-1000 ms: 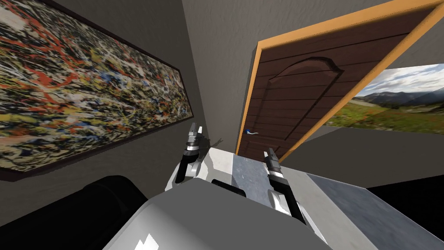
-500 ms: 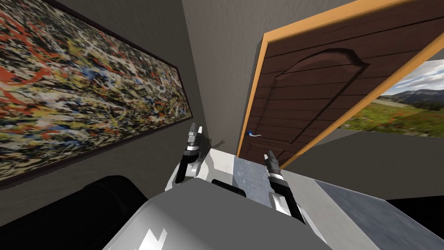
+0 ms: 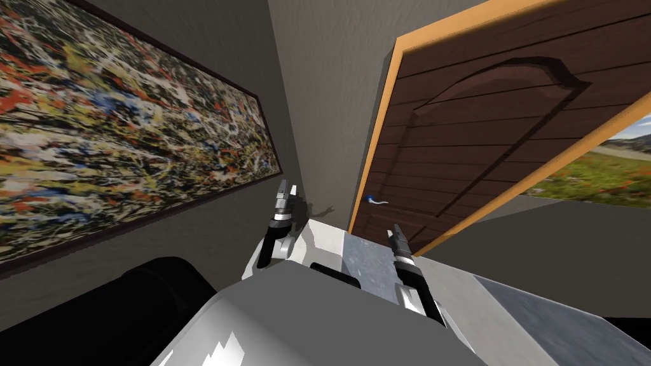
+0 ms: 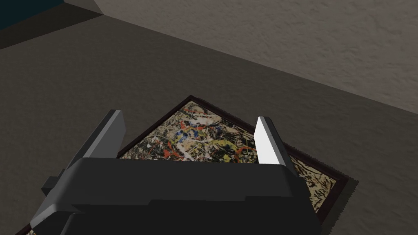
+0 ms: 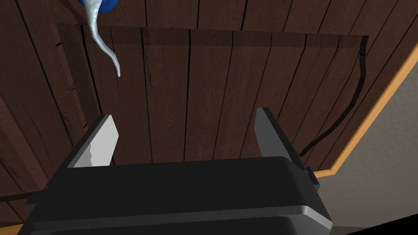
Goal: Pull the door open
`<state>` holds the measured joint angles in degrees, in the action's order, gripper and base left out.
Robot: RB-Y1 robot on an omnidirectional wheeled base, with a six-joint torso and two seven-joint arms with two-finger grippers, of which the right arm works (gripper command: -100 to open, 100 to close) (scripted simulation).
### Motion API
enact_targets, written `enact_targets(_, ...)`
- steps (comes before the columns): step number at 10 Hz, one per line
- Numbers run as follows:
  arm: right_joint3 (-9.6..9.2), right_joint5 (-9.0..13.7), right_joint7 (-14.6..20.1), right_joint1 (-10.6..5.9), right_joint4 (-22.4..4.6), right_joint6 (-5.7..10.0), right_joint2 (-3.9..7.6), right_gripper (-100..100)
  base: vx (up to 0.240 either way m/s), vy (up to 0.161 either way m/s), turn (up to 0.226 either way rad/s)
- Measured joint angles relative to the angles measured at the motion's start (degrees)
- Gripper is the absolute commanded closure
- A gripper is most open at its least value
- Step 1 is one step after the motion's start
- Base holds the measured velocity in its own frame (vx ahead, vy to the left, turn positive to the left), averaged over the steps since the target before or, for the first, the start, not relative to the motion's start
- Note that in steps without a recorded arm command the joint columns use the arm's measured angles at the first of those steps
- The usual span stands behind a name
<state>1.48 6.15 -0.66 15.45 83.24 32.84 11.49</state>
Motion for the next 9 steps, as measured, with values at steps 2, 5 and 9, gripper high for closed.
enact_targets(2, 0.20, 0.2, 0.5, -0.37, -2.5, 0.34, 0.42, -100, 0.128, -0.002, 0.051)
enact_targets(5, 0.51, 0.6, 1.1, -0.66, -5.5, 0.24, 0.86, -100, 0.129, -0.003, 0.044)
enact_targets(9, 0.99, 1.0, 2.1, -1.82, -10.6, 1.00, 1.73, -100, 0.129, -0.010, 0.049)
